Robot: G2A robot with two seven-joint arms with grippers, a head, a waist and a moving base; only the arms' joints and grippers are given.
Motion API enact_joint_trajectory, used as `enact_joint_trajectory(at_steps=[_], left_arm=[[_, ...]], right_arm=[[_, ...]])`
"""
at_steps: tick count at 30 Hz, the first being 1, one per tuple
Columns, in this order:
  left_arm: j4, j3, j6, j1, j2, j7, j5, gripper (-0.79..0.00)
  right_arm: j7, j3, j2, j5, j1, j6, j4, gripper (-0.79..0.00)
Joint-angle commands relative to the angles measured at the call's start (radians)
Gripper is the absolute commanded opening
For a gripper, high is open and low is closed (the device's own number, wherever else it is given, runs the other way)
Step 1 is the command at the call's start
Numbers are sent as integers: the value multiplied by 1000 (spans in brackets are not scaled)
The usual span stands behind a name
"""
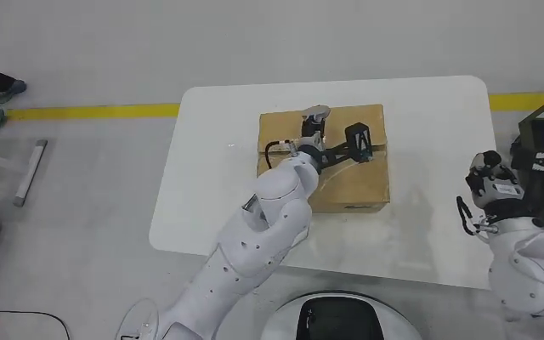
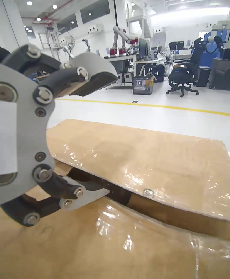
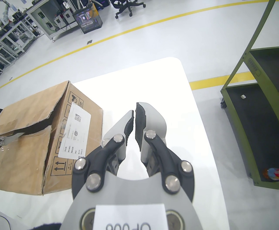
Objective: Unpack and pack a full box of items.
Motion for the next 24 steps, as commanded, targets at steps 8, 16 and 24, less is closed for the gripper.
enact_joint_trajectory(at_steps=[8,16,24], left_arm=[[13,-9,45,26,-7,54,43,-785],[-76,-32,2,77,-6,30,54,-785],[-199,-38,-42,149,-9,-7,28,-785]], right_arm=[[-4,-11,0,-6,-7,4,3,-736],[-6,-16,0,-2,-4,1,-4,-763],[-4,-11,1,6,-1,-2,-11,-785]])
